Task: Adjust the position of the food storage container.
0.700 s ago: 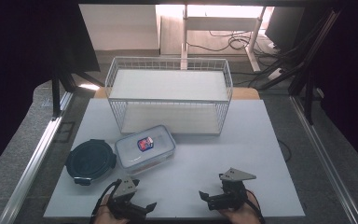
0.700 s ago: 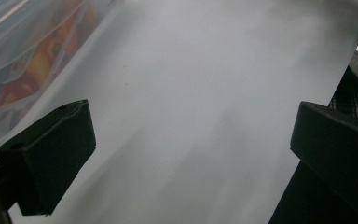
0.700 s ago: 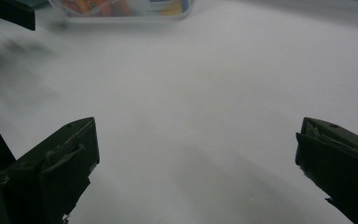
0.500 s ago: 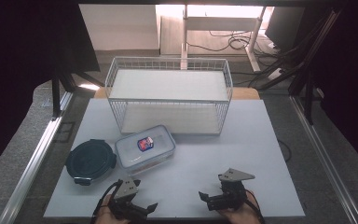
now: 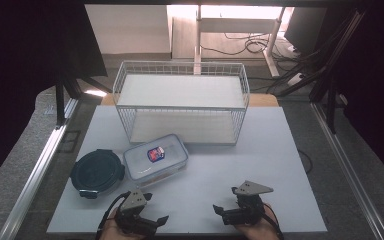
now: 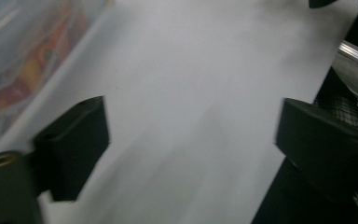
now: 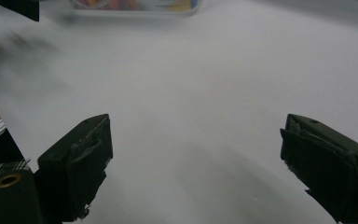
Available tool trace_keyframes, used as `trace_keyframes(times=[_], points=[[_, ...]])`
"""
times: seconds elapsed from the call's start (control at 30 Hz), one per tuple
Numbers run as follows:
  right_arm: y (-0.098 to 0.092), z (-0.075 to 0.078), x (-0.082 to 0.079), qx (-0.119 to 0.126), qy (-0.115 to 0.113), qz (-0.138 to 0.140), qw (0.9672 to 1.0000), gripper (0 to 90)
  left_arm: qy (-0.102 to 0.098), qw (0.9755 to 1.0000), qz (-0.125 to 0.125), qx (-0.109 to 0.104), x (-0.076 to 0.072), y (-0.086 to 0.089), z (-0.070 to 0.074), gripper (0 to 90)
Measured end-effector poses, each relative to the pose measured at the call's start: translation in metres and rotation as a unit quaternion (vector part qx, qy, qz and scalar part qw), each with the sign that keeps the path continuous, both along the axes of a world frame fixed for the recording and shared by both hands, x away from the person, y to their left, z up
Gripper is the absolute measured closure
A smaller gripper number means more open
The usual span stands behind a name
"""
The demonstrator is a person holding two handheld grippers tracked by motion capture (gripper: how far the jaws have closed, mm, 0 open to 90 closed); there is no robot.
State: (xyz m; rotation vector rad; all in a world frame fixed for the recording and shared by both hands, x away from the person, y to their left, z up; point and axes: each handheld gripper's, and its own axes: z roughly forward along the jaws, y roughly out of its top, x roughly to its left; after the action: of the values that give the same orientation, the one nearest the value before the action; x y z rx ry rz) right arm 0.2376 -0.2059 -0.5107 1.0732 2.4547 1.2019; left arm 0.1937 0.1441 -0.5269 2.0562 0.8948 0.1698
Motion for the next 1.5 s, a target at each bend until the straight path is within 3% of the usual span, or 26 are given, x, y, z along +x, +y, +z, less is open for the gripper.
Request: trace_keyframes(times=[0.07, 0.13, 0.23, 0.3, 0.43, 0.47, 0.5, 0.53, 0.7, 0.77, 0.9, 1.03, 1.07, 1.1, 1.27, 1.43, 1.5], points=[[-0.001, 0.0, 0.0, -0.003, 0.001, 0.0, 1.0, 10.5, 0.012, 0.9998, -0.009, -0.012, 0.001, 0.003, 0.002, 26.9], [-0.001, 0.0, 0.0, -0.003, -0.002, -0.001, 1.0, 12.1, 0.011, 0.9999, -0.003, -0.012, 0.001, 0.006, 0.005, 35.2], [-0.003, 0.003, 0.0, -0.003, -0.011, -0.005, 0.9999, 13.3, 0.009, 0.9993, 0.037, -0.008, 0.004, 0.015, 0.012, 46.3], [-0.004, 0.003, 0.0, -0.001, -0.012, -0.005, 0.9999, 13.6, -0.003, 0.9978, 0.067, -0.007, 0.007, 0.025, 0.02, 56.5], [-0.005, 0.001, 0.002, -0.004, -0.012, -0.01, 0.9999, 16.1, -0.023, 0.991, 0.132, -0.004, 0.012, 0.052, 0.034, 76.5], [-0.006, 0.002, 0.001, -0.005, -0.017, -0.009, 0.9998, 17.0, -0.024, 0.9885, 0.149, -0.003, 0.015, 0.062, 0.035, 81.1], [-0.006, 0.002, 0.001, -0.005, -0.017, -0.009, 0.9998, 17.0, -0.024, 0.9885, 0.149, -0.003, 0.015, 0.062, 0.035, 85.9], [-0.006, 0.004, 0.0, -0.001, -0.026, -0.009, 0.9996, 18.3, -0.013, 0.9857, 0.168, 0.002, 0.024, 0.074, 0.033, 89.6], [-0.008, 0.005, 0.001, -0.001, -0.026, -0.01, 0.9996, 18.6, 0.0, 0.9805, 0.193, 0.036, 0.037, 0.08, 0.025, 89.9], [-0.008, 0.004, 0.002, 0.0, -0.025, -0.011, 0.9996, 18.7, 0.004, 0.9815, 0.19, 0.026, 0.038, 0.082, 0.025, 90.0], [-0.008, 0.004, 0.001, -0.001, -0.022, -0.01, 0.9997, 18.9, 0.0, 0.9812, 0.191, 0.028, 0.039, 0.082, 0.024, 90.0], [-0.008, 0.004, 0.001, -0.002, -0.022, -0.008, 0.9997, 19.0, -0.001, 0.9796, 0.198, 0.034, 0.043, 0.085, 0.022, 90.0], [-0.008, 0.004, 0.001, -0.001, -0.023, -0.008, 0.9997, 19.2, 0.002, 0.9764, 0.211, 0.047, 0.046, 0.088, 0.02, 90.0], [-0.009, 0.004, 0.001, -0.001, -0.022, -0.008, 0.9997, 19.3, 0.01, 0.977, 0.211, 0.026, 0.047, 0.093, 0.018, 90.0], [-0.007, 0.003, 0.003, -0.002, -0.017, -0.005, 0.9998, 20.8, 0.008, 0.9758, 0.216, 0.034, 0.051, 0.093, 0.018, 90.0], [-0.006, 0.005, 0.005, 0.001, -0.013, 0.001, 0.9999, 28.8, 0.009, 0.9755, 0.218, 0.03, 0.051, 0.093, 0.018, 90.0], [-0.002, 0.013, 0.012, 0.006, -0.012, 0.008, 0.9999, 44.3, 0.008, 0.9757, 0.219, 0.009, 0.047, 0.093, 0.022, 90.0]])
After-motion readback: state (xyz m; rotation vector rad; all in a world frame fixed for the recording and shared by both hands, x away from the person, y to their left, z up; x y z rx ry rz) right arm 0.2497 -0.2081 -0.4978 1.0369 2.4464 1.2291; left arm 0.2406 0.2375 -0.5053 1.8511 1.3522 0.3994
